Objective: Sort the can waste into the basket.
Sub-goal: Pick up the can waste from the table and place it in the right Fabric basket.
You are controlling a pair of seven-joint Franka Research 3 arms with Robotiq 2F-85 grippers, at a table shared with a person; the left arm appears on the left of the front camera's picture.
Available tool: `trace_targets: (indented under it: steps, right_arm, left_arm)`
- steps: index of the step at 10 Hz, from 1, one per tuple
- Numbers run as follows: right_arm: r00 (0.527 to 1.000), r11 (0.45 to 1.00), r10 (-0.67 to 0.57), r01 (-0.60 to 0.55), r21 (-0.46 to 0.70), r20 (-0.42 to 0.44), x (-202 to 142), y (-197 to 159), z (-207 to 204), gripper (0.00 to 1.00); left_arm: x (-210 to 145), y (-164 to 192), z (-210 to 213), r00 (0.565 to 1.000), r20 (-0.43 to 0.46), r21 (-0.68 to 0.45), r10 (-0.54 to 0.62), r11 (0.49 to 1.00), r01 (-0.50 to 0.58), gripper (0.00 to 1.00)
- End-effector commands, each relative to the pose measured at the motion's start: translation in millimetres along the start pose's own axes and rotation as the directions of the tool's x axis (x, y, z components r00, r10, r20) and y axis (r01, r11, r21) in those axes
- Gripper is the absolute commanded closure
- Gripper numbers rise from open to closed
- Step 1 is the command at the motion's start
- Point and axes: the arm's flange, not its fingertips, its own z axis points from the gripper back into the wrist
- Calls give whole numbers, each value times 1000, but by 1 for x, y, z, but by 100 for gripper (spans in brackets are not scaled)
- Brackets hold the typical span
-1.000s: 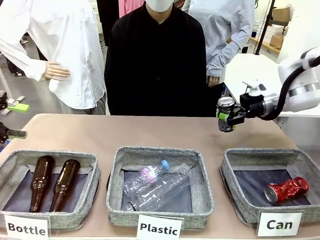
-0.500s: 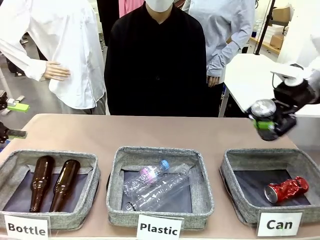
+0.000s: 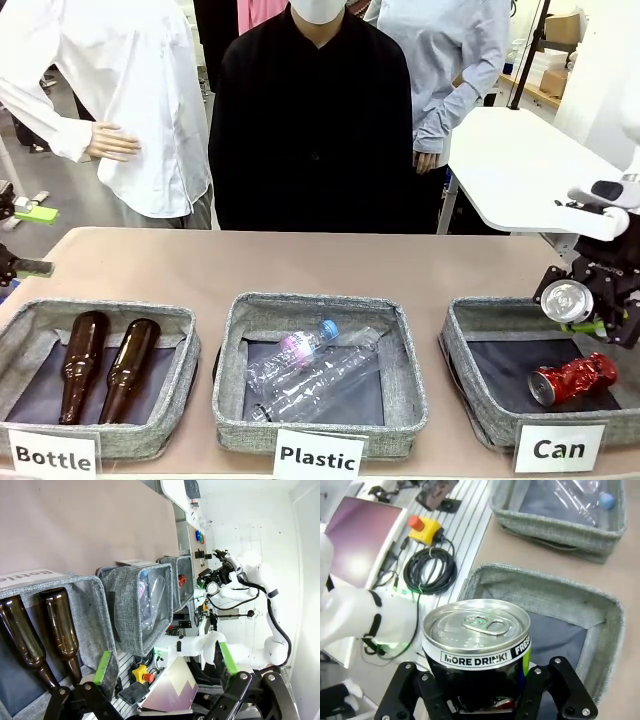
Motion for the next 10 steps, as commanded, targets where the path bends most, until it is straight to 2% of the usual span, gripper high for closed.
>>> trace_targets:
  steps: [1,3,4,5,6,7,9,10]
  right_arm:
    - [999,999,-47,47,7,-8,2,-3,-4,100]
    - [997,997,-72,73,25,-40,1,-4,-5,100]
    - [996,997,-73,74,24,-45,1,-4,-5,93]
    - [995,997,-78,79,19,-54,1,-4,-5,61]
    - [995,996,-85,87,18,-57,0,-4,-5,50]
    - [993,994,-111,112,11,-49,-1,-6,-4,18]
    - [987,987,-158,158,-12,-27,-4,-8,0,0]
    - [981,981,-193,193,-26,-19,-6,-10,1,0]
  left_arm:
    - [-2,-2,2,1000,-7,-4,3,1000,-3,0]
    - [-2,-2,2,1000,-7,-4,3,1000,-3,0]
    - [-2,-2,2,1000,-7,-4,3,1000,-3,0]
    - [-2,-2,2,1000,-7,-4,3,1000,-3,0]
    - [-2,-2,2,1000,-7,-4,3,1000,-3,0]
    - [-2,-2,2,1000,-7,-4,3,1000,-3,0]
    - [-2,-2,2,1000,-7,-4,3,1000,-3,0]
    - [-2,-2,2,1000,-7,-4,3,1000,-3,0]
